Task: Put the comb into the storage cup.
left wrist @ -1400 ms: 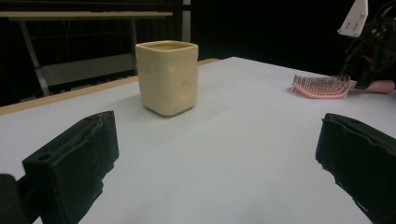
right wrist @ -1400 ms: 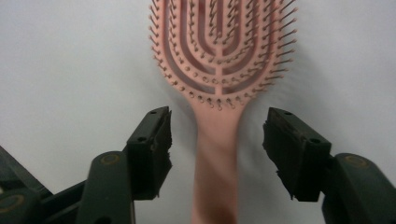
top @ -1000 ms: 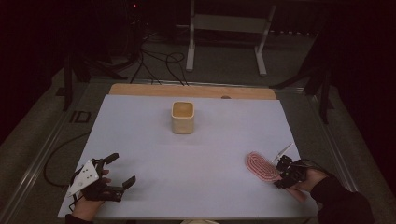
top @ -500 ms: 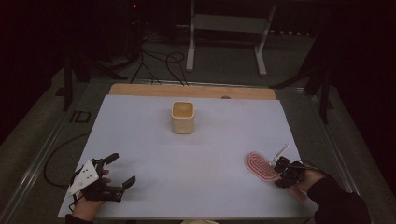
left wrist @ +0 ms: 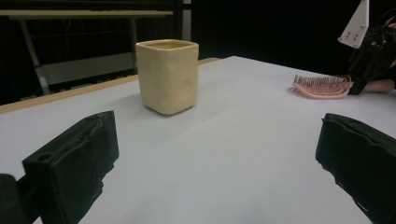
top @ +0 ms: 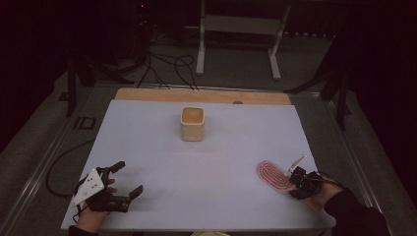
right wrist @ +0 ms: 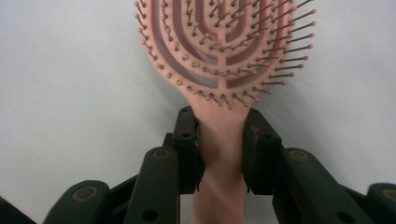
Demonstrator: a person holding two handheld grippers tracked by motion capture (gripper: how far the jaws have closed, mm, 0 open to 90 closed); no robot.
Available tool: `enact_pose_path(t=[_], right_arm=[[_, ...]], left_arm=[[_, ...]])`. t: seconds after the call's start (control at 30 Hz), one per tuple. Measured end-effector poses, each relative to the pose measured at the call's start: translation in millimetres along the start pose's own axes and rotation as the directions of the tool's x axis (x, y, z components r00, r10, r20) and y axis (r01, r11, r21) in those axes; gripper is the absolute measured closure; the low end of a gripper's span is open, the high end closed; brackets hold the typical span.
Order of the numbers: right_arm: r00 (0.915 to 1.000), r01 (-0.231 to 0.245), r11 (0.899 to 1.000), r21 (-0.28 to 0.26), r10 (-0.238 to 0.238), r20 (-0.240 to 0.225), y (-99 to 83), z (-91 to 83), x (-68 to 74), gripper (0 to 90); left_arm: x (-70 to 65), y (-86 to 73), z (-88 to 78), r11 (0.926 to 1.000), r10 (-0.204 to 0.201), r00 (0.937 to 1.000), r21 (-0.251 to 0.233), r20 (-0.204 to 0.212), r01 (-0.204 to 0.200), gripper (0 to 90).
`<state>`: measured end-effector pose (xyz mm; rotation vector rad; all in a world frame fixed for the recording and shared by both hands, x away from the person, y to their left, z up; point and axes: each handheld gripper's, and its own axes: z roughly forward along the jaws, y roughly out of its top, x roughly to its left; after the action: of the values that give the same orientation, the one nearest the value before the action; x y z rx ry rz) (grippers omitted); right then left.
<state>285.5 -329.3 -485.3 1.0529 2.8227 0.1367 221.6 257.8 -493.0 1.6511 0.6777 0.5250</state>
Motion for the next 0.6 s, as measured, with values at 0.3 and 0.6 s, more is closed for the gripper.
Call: enact_pose_path(t=[0.3, 0.6], right_arm=[[0.9995, -0.024, 0.997, -0.072, 0.022, -0.022, -3.4, -1.2, -1.0, 70.3], [0.9984, -0.032, 0.981, -0.189, 0.040, 0.039, 7.8, -10.3, -1.1, 70.4]], left_arm=[[0.5, 0.0, 0.1, 1.0000, -0.001, 1.0000, 0.000, -0.001, 0.001, 0.6], [0.9, -0.1, -0.6, 1.0000, -0.002, 1.0000, -0.002, -0.003, 0.002, 0.5]])
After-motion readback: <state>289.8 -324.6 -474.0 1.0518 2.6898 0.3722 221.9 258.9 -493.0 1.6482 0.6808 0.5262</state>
